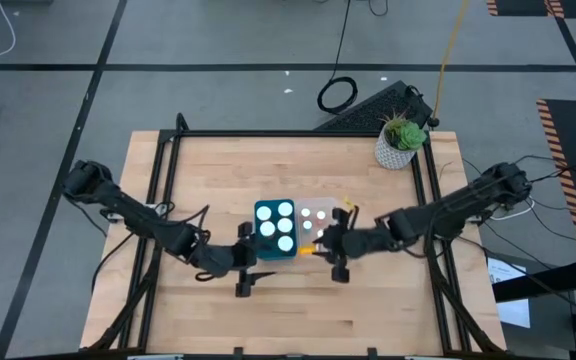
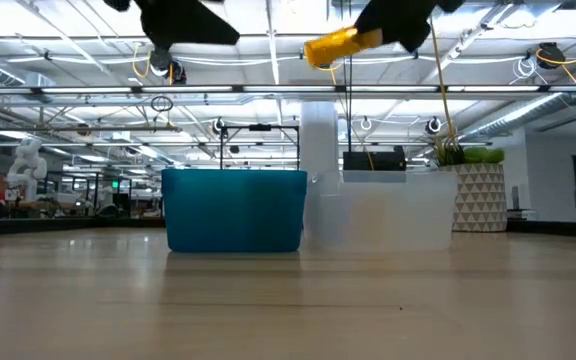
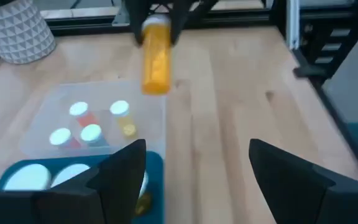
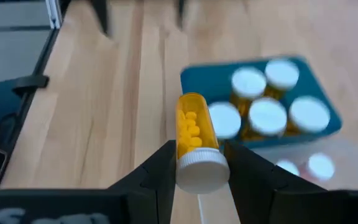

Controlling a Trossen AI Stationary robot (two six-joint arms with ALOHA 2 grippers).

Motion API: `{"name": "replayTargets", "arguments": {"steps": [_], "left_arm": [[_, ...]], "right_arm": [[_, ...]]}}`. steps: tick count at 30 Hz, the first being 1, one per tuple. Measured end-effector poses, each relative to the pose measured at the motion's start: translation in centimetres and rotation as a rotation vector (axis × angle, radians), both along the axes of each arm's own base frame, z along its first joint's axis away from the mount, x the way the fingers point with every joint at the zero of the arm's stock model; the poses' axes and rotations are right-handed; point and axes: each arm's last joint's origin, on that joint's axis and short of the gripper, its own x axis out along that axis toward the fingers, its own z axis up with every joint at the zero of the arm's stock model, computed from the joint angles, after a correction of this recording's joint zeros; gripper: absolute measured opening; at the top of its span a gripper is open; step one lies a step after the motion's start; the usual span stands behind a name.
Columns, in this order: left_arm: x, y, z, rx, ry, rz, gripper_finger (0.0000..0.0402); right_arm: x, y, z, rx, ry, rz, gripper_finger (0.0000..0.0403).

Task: Pick and place medicine bottles into bin by pill shape (circle, oval)
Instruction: Put the small orange pill bottle into the transparent bin

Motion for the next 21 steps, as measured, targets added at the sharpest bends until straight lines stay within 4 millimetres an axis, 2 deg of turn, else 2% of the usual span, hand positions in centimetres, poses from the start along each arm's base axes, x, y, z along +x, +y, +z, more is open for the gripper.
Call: {"name": "replayTargets", "arguments": {"steps": [6,11,16,21], "left_arm": [[-0.9,-1.5,-0.5,-0.023,0.019,0.033,0.0289],[-0.8,-2.3,-1.3,-0.017,0.022,0.047,0.0289],[0.2,-1.7,-1.5,0.083,-0.064,0.185,0.0289],[2.8,-0.4,-1.9,0.204,-0.155,0.208,0.0289]], "right_arm": [[0.5,-3.1,-0.3,0.129,0.126,-0.021,0.0119],[0.9,-5.5,1.0,0.198,0.174,-0.096,0.0119],[1.3,-6.4,2.4,0.252,0.148,-0.089,0.0119],[1.5,-6.5,2.7,0.228,0.123,-0.065,0.0119]]}}
